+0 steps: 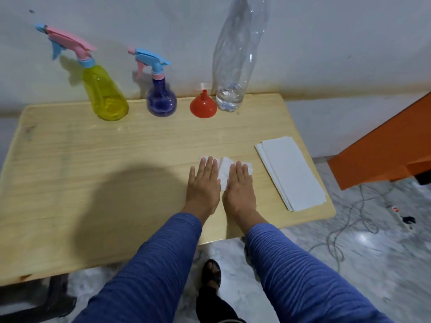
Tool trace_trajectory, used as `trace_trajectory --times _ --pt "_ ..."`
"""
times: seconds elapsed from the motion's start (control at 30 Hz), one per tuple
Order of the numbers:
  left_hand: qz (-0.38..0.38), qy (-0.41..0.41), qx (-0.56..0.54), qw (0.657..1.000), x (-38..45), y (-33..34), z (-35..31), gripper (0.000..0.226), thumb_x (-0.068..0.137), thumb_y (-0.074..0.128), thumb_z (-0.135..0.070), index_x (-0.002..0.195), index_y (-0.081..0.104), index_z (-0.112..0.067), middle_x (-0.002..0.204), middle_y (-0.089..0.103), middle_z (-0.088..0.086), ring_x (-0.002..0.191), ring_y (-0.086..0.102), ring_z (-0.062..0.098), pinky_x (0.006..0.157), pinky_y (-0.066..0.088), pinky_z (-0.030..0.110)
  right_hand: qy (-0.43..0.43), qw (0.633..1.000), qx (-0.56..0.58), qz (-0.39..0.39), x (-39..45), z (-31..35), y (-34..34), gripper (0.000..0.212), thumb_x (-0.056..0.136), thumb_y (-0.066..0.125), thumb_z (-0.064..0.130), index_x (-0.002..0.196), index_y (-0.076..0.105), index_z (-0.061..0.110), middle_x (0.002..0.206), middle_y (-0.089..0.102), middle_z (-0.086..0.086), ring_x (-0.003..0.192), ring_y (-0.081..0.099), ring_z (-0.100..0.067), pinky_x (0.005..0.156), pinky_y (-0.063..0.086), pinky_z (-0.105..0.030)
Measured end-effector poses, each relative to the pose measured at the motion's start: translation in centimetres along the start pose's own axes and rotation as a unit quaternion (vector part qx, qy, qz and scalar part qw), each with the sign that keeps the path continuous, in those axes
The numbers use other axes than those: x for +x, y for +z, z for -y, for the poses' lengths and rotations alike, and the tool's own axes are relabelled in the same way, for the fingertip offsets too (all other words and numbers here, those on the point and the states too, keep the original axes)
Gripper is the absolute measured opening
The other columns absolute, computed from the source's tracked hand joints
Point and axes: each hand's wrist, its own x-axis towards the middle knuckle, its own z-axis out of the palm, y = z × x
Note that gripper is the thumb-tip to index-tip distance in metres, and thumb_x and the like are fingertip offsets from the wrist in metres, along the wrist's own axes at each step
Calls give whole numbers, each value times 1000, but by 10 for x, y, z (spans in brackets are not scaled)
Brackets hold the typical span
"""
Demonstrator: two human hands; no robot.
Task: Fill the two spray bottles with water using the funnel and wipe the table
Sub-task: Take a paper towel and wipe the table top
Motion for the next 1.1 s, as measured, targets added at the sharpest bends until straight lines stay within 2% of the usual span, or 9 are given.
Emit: trace_trajectory --times 0.3,0.37,0.47,0.63,0.7,0.73,0.77,0.87,1.1 --pt "1 -61 21 998 -78 -19 117 52 90 30 -25 129 50 3 134 52 19 123 51 34 94 41 56 -80 997 -14 18 -30 118 51 56 101 25 18 148 0 2 158 -6 -13 146 -12 -25 116 -10 -34" --pt "12 -90 22 996 -99 -28 147 52 95 28 -25 139 35 2 146 36 18 135 37 32 105 31 54 -107 994 -14 25 -38 152 64 56 100 25 16 148 0 2 158 -6 -13 146 -12 -26 117 -10 -35" --pt "40 -136 38 989 -130 -35 194 55 102 21 -27 148 -1 -7 158 -2 8 145 -2 23 115 3 46 -160 987 -19 24 -52 202 85 55 99 24 14 148 1 2 158 -5 -14 146 -11 -27 118 -9 -36" --pt "56 -220 36 973 -190 -50 254 56 102 18 -27 148 -8 -10 158 -9 4 145 -9 20 115 1 43 -227 972 -27 57 -79 277 118 55 98 26 7 147 3 -2 157 -1 -18 146 -6 -32 119 -4 -39" --pt "48 -235 34 970 -213 -51 269 56 101 18 -27 148 -9 -10 158 -9 3 145 -9 20 116 -1 43 -256 966 -6 37 -92 298 131 55 94 43 7 142 21 -10 151 20 -27 143 15 -41 118 14 -47" --pt "44 -240 35 969 -222 -51 273 56 101 17 -27 148 -9 -10 158 -9 3 145 -9 20 115 -1 43 -250 967 -2 38 -97 303 134 55 89 53 6 137 31 -12 146 31 -30 138 26 -45 114 24 -51" --pt "42 -246 34 968 -228 -49 276 55 102 17 -27 148 -9 -10 158 -10 3 145 -10 20 115 -2 43 -249 968 -6 31 -101 306 137 56 88 55 5 137 33 -12 145 33 -30 137 28 -45 114 25 -50" --pt "38 -263 26 964 -238 -44 273 56 102 17 -27 148 -10 -11 158 -11 2 144 -11 20 115 -3 42 -280 957 -39 57 -113 301 135 53 97 30 3 146 11 -3 156 7 -20 146 1 -34 117 -1 -38" --pt "35 -251 22 967 -242 -35 235 56 102 17 -28 148 -10 -12 157 -12 2 144 -14 20 115 -4 42 -286 956 -41 40 -130 256 126 61 93 29 -5 148 4 3 158 -1 -13 147 -6 -27 118 -3 -35"
